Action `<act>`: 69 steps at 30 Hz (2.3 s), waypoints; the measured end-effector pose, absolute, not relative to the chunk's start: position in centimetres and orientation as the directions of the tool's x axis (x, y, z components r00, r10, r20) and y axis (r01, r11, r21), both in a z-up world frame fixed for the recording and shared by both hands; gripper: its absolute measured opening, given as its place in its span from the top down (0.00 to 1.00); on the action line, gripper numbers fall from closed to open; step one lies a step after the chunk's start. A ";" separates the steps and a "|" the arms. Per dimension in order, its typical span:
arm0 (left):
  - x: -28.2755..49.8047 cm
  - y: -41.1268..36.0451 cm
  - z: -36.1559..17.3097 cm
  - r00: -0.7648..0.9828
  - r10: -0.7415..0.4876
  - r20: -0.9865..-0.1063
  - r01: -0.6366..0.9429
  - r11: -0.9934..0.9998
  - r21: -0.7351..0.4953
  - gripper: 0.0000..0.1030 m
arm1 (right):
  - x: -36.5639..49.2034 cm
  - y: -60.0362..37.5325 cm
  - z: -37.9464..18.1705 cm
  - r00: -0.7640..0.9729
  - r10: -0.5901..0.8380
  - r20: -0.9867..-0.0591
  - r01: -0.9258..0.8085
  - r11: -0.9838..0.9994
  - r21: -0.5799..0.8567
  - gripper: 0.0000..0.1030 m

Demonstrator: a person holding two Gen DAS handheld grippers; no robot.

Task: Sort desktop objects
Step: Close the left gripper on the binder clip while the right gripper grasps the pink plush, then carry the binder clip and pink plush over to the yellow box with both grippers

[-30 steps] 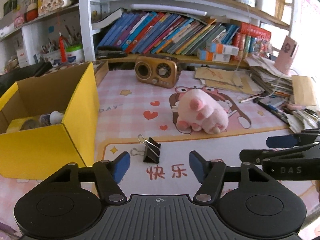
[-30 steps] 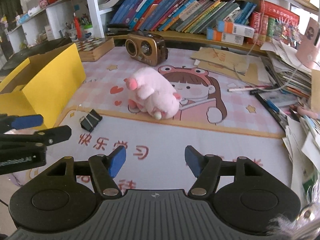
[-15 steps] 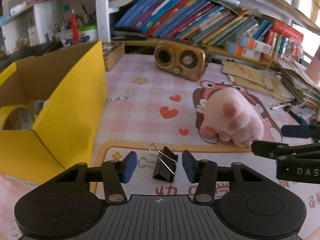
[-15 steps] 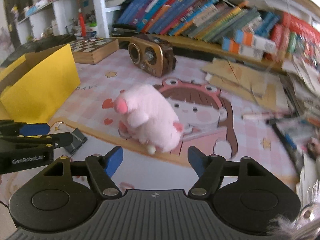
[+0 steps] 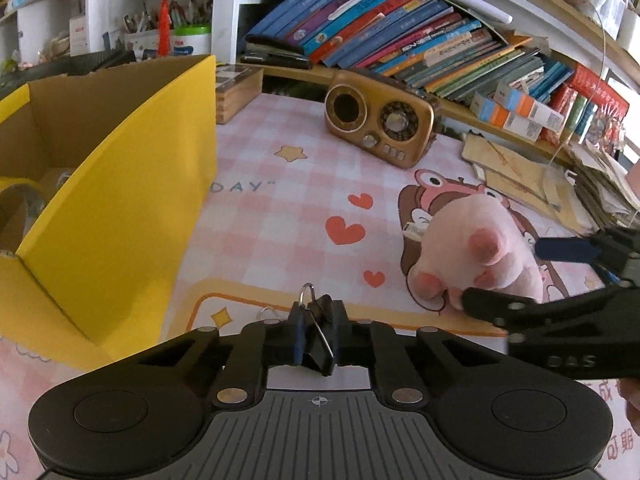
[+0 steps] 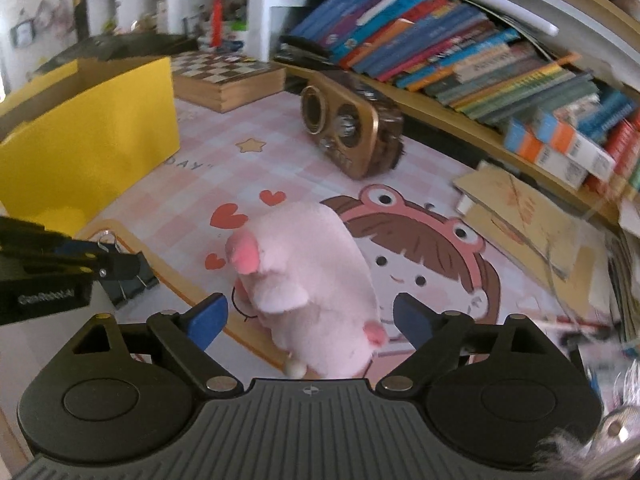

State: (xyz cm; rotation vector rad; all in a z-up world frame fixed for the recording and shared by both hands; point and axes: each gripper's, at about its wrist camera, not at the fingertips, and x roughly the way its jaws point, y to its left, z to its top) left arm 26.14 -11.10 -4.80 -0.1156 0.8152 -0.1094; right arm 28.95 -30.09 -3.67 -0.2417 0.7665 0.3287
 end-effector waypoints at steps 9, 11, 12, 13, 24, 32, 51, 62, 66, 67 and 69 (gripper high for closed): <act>25.8 -11.2 -3.9 0.696 -0.166 -0.699 0.077 0.985 -0.157 0.93 | 31.2 -29.3 -5.2 0.635 0.216 -0.742 -0.418 0.904 -0.094 0.24; 25.7 -11.2 -3.6 0.700 -0.172 -0.694 0.083 0.984 -0.160 0.93 | 31.3 -29.3 -5.5 0.637 0.186 -0.749 -0.391 0.914 -0.106 0.34; 25.6 -11.2 -3.4 0.702 -0.174 -0.690 0.086 0.983 -0.161 0.93 | 31.4 -29.4 -5.5 0.636 0.192 -0.747 -0.387 0.917 -0.093 0.36; 25.5 -11.2 -3.2 0.704 -0.177 -0.687 0.088 0.983 -0.163 0.93 | 31.3 -29.5 -5.4 0.636 0.197 -0.746 -0.384 0.919 -0.084 0.37; 23.6 -10.1 -0.4 0.743 -0.217 -0.633 0.106 0.972 -0.209 0.93 | 28.9 -29.9 -3.3 0.637 0.231 -0.735 -0.342 0.940 -0.001 0.43; 21.2 -8.9 1.6 0.766 -0.247 -0.594 0.124 0.963 -0.240 0.93 | 25.6 -30.3 -1.1 0.657 0.234 -0.717 -0.271 0.960 0.065 0.43; 14.7 -5.0 2.8 0.777 -0.305 -0.550 0.195 0.948 -0.250 0.93 | 16.9 -27.6 1.6 0.679 0.218 -0.701 -0.205 0.973 0.104 0.43; 11.0 -1.0 2.8 0.762 -0.338 -0.552 0.217 0.937 -0.274 0.93 | 12.3 -23.6 1.7 0.675 0.200 -0.710 -0.167 0.979 0.117 0.43; 9.7 0.7 2.4 0.749 -0.353 -0.561 0.215 0.930 -0.298 0.93 | 10.7 -21.9 1.9 0.677 0.196 -0.710 -0.164 0.980 0.114 0.43; 9.4 1.0 2.4 0.746 -0.355 -0.563 0.215 0.929 -0.302 0.93 | 10.3 -21.5 2.0 0.676 0.195 -0.710 -0.163 0.980 0.114 0.43; 8.8 1.7 2.4 0.746 -0.358 -0.562 0.216 0.928 -0.304 0.93 | 9.5 -20.7 2.0 0.675 0.194 -0.712 -0.161 0.980 0.114 0.43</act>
